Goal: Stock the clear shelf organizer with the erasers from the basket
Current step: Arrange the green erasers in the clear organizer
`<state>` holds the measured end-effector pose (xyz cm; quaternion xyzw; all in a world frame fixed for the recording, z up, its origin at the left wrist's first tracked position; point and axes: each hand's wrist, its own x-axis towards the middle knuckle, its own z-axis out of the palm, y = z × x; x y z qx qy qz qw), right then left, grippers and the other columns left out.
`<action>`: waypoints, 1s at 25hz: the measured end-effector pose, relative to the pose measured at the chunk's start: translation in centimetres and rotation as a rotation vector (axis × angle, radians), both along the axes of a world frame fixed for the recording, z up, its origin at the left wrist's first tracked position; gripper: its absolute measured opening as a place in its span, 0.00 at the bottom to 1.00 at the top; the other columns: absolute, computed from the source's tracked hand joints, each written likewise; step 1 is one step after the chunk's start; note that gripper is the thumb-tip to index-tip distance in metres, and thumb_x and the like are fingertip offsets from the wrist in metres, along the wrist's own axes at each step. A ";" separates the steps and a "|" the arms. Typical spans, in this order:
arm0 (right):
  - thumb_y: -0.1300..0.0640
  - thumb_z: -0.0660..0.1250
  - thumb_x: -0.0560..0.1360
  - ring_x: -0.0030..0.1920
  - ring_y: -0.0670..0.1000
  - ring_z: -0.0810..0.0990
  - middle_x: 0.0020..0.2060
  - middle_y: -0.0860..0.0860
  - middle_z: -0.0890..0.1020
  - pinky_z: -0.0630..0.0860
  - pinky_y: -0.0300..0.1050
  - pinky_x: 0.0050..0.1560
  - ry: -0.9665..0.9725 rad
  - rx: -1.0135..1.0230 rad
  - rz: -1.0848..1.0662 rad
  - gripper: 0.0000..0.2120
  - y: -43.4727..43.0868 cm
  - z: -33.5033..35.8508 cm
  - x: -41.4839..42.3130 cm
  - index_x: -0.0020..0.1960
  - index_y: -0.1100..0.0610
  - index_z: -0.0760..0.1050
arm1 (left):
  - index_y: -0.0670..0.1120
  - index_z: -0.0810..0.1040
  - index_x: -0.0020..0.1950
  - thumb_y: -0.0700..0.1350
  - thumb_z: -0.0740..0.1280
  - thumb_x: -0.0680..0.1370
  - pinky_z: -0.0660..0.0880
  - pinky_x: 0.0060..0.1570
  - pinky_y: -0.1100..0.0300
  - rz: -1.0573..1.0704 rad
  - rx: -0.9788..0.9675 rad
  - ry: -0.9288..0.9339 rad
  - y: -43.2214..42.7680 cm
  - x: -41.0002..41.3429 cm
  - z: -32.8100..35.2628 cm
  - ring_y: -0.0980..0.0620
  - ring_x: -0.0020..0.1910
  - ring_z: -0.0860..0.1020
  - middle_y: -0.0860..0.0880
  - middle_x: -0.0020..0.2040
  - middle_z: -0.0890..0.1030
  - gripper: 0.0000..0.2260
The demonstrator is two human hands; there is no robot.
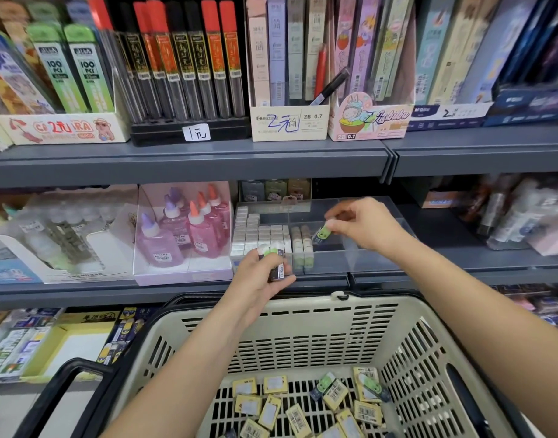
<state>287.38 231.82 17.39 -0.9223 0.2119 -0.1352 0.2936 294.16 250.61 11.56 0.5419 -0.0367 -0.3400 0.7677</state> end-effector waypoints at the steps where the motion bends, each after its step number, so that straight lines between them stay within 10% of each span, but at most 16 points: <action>1: 0.53 0.68 0.73 0.45 0.48 0.80 0.42 0.49 0.82 0.72 0.37 0.48 0.030 -0.112 0.011 0.07 -0.1 -0.2 0.3 0.50 0.52 0.81 | 0.41 0.69 0.44 0.31 0.61 0.75 0.79 0.35 0.57 0.003 0.000 0.025 0.1 0.1 0.0 0.49 0.40 0.76 0.43 0.39 0.75 0.06; 14: 0.55 0.56 0.80 0.54 0.49 0.76 0.57 0.50 0.80 0.71 0.43 0.56 0.380 -0.087 0.239 0.14 0.2 -2.4 1.9 0.58 0.56 0.78 | 0.41 0.72 0.47 0.29 0.66 0.73 0.80 0.39 0.61 -0.057 0.044 -0.095 0.4 0.1 -0.3 0.50 0.43 0.76 0.43 0.44 0.74 0.09; 18: 0.50 0.59 0.78 0.45 0.50 0.79 0.43 0.50 0.83 0.74 0.43 0.46 0.111 -0.188 0.123 0.12 1.2 -1.9 0.8 0.47 0.54 0.80 | 0.43 0.74 0.50 0.30 0.67 0.73 0.80 0.43 0.61 -0.109 0.038 -0.151 -0.1 -0.4 -0.3 0.55 0.40 0.80 0.47 0.44 0.77 0.11; 25: 0.59 0.68 0.74 0.35 0.44 0.82 0.38 0.52 0.84 0.79 0.38 0.40 -0.014 0.326 0.221 0.02 2.0 0.2 -0.6 0.43 0.55 0.78 | 0.43 0.73 0.51 0.38 0.63 0.78 0.79 0.46 0.58 -0.064 0.066 -0.169 -1.5 -1.3 0.0 0.55 0.40 0.77 0.47 0.46 0.75 0.03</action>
